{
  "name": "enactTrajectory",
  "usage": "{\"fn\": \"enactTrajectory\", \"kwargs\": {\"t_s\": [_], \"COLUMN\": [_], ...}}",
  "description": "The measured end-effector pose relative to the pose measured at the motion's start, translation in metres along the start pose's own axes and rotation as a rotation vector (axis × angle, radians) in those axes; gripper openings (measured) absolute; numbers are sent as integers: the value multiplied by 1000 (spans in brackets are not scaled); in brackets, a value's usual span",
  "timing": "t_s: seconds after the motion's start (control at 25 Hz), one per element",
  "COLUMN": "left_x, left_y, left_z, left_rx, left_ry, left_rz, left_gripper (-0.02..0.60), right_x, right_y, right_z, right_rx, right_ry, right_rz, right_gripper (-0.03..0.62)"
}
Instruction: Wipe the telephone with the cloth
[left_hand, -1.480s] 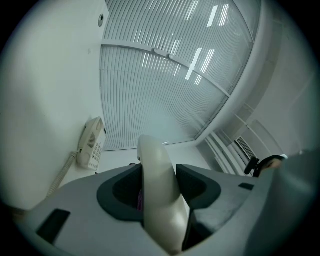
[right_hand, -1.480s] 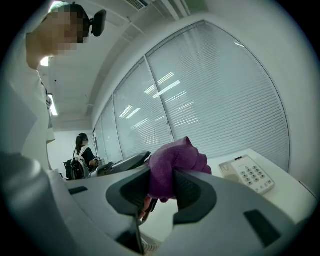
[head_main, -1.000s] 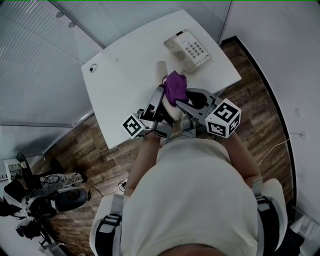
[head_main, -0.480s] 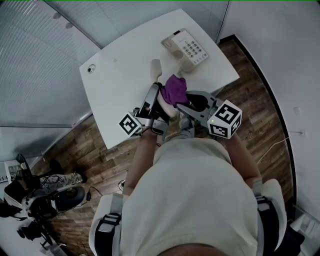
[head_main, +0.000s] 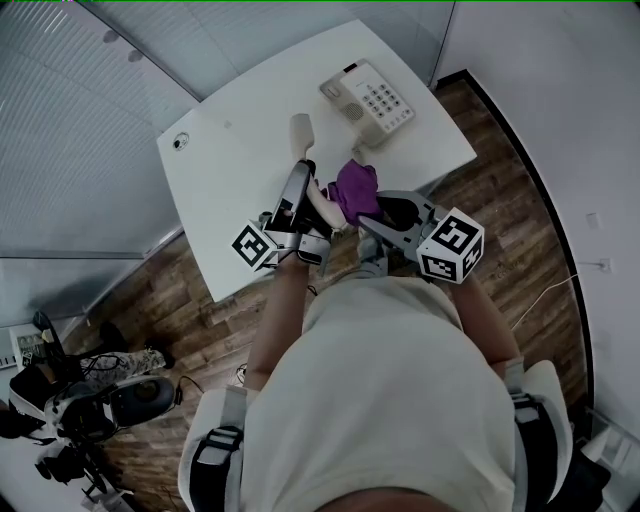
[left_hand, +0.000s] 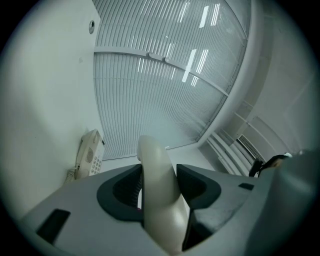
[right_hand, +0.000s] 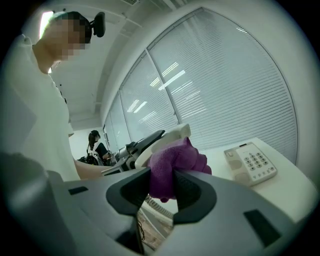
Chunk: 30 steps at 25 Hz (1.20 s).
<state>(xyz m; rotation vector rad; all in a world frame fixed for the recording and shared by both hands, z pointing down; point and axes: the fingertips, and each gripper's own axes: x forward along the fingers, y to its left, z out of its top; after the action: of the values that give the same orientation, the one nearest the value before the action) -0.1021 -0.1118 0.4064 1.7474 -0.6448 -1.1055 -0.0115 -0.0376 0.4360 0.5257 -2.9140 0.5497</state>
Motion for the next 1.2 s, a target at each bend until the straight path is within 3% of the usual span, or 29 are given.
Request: {"fn": "enactTrajectory", "kwargs": {"t_s": [0.48,0.92,1.2], "left_x": [10,38,56], "left_y": [7,38,68], "left_z": [11,12,16], "left_rx": [33,159,296], "left_ry": [-10,12,29], "left_rz": [32,189,357], "left_gripper": [225,225,225], "right_x": [-10,-37,-38], "right_y": [2,-50,-72], "right_z": [-15,-1,18], "right_rx": [20,49,57], "right_ry": [25,-19,-55], "right_rz": [8,-238,-321], "right_gripper": [135,136,137]}}
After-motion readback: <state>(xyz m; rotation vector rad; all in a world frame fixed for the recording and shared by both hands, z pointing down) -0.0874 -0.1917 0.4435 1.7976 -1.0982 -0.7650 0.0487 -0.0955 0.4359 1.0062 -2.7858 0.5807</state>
